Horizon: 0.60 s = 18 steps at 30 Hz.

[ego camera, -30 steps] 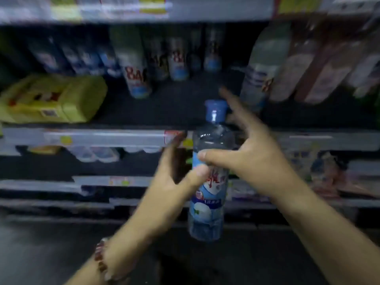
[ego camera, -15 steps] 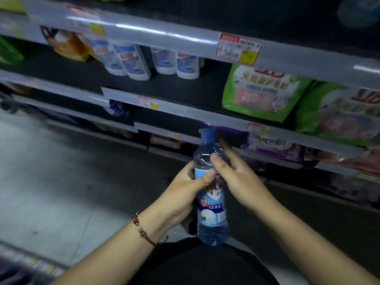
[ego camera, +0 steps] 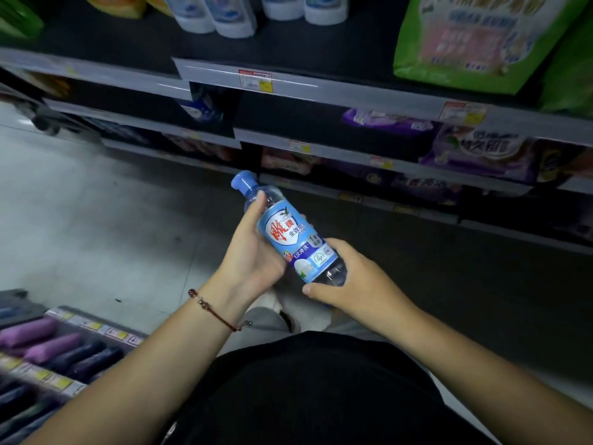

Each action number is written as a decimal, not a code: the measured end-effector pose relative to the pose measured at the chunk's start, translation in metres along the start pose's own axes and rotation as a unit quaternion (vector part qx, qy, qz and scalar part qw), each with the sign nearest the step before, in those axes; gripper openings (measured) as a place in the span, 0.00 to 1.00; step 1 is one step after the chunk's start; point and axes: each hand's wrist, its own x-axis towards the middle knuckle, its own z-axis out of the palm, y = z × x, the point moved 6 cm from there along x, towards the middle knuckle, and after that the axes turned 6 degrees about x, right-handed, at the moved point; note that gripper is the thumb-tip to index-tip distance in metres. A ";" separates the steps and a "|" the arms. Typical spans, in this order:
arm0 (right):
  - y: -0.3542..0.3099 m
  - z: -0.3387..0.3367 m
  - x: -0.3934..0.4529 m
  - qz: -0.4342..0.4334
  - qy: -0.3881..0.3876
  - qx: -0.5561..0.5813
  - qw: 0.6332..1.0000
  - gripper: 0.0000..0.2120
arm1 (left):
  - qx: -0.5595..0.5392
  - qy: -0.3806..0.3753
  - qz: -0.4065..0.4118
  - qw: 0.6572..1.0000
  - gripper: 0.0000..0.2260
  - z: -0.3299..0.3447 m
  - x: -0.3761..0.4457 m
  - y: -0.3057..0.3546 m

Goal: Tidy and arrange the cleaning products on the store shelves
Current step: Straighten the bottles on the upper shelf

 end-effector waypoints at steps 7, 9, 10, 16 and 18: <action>-0.045 0.057 -0.015 -0.045 0.046 -0.194 0.979 0.37 | 0.067 -0.025 0.023 0.997 0.19 -0.055 -0.050 0.032; -0.063 0.093 -0.017 -0.053 0.030 -0.199 0.978 0.37 | 0.113 -0.029 0.050 0.992 0.18 -0.081 -0.076 0.051; -0.071 0.112 -0.016 -0.061 0.015 -0.184 0.981 0.36 | 0.147 -0.026 0.072 0.986 0.18 -0.096 -0.090 0.062; -0.134 0.230 -0.011 -0.057 -0.133 -0.005 0.989 0.27 | 0.328 0.028 0.235 0.915 0.17 -0.175 -0.190 0.143; -0.164 0.263 -0.013 -0.070 -0.185 0.061 0.978 0.26 | 0.365 0.041 0.295 0.882 0.18 -0.191 -0.220 0.174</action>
